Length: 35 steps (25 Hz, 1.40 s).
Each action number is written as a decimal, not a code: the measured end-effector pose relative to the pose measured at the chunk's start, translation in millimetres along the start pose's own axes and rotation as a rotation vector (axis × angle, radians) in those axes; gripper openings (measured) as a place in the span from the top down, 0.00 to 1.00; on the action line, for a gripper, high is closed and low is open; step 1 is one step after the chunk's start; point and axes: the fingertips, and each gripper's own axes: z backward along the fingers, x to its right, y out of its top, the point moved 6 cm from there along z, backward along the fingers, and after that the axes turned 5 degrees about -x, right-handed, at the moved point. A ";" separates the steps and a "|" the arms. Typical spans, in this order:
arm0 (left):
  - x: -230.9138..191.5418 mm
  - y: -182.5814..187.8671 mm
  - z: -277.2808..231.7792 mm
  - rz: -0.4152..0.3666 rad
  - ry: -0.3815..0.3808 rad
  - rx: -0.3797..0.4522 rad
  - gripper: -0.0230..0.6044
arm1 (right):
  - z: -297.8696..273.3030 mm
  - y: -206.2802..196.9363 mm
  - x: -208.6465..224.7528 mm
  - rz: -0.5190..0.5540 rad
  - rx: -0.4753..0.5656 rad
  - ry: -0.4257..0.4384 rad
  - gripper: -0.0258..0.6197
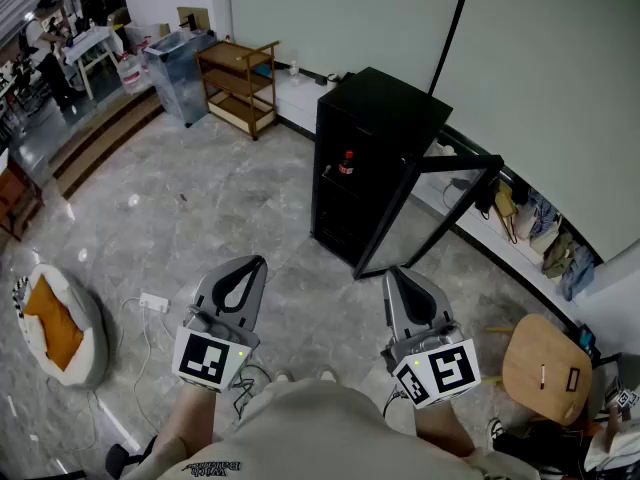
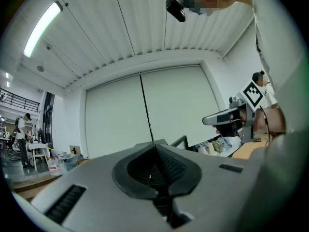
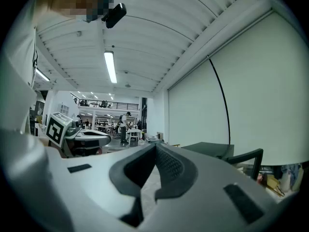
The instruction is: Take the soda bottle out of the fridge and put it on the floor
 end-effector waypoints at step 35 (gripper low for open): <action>38.0 -19.7 -53.9 0.008 0.084 -0.088 0.95 | -29.4 -49.6 76.4 -0.010 -0.069 0.078 0.97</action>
